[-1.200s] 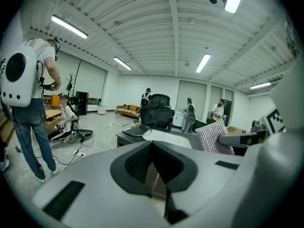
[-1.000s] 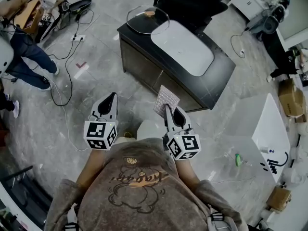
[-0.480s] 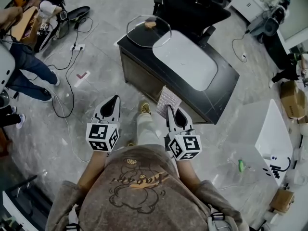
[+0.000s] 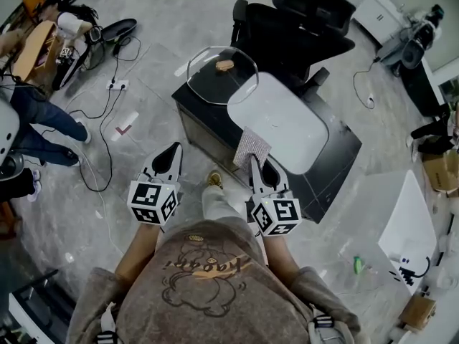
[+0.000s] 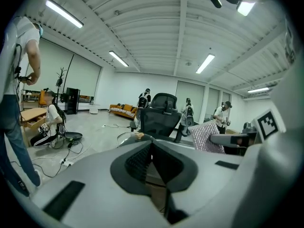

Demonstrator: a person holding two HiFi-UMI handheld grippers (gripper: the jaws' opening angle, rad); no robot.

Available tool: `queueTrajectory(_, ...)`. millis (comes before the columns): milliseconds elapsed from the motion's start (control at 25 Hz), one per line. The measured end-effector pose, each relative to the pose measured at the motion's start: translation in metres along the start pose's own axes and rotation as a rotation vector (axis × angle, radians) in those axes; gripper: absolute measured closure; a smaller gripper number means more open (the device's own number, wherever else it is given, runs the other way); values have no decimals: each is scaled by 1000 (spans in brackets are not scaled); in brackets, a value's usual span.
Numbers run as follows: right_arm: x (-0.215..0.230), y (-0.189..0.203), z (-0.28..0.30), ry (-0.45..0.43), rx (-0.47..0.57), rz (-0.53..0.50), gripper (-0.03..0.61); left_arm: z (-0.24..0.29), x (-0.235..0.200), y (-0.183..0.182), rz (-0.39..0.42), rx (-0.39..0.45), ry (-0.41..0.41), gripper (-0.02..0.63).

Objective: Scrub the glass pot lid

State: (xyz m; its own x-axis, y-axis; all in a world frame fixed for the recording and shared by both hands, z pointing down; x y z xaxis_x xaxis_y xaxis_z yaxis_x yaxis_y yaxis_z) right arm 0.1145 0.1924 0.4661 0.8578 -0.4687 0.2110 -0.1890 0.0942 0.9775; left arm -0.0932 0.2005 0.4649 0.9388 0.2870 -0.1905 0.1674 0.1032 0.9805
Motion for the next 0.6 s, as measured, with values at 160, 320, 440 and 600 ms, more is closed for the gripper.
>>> queueTrajectory(160,28,-14,45,-12,-4,2,499,50,-6,-9,6,-28,13,597)
queueTrajectory(320,55,-25,87,-25,-1,5,499,100,-10,-18,-8,-40,42,597)
queueTrajectory(440,71,-30,112,-25,-7,6,499,133,-16,-25,-14,-35,39,597)
queueTrajectory(600,87,-34,142,-31,-14,6,499,167,-22,-38,7,7,38,597)
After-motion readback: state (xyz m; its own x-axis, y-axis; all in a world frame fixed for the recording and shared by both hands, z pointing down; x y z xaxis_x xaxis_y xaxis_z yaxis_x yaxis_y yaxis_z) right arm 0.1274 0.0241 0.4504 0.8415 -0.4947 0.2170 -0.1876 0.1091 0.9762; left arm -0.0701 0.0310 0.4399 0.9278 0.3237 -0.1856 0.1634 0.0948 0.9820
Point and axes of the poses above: the fingertips, and each gripper's own axes: z forward along the fingers, x to its right, y out of its underside, the point moved 1 cm from there along -z, backward along the fingers, and after that the axes turned 13 degrees about x, right-handed, at the moved point
